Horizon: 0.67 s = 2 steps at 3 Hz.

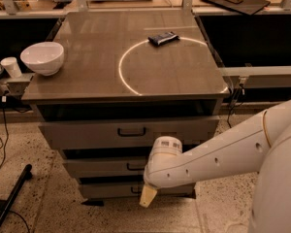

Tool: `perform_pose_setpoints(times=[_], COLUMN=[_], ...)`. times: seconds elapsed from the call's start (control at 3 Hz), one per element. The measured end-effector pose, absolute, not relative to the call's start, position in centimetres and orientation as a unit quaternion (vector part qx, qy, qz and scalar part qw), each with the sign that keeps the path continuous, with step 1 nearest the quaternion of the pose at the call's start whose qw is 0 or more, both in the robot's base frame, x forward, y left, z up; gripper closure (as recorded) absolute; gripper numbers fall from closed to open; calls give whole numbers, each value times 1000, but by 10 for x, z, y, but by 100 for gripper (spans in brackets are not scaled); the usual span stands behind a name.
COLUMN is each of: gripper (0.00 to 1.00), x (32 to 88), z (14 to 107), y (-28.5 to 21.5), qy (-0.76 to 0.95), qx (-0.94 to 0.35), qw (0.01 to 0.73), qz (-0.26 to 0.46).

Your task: Open middle drawer

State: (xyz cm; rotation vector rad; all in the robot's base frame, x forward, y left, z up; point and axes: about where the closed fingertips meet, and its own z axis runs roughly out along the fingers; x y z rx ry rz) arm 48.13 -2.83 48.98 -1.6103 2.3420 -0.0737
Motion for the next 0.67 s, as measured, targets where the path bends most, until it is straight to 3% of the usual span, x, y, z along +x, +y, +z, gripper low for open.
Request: perform_pose_setpoints(times=[0.67], gripper=[0], x=[486], z=[486], y=[-20], qy=[808], qx=[-570], qw=[149], qz=[-25])
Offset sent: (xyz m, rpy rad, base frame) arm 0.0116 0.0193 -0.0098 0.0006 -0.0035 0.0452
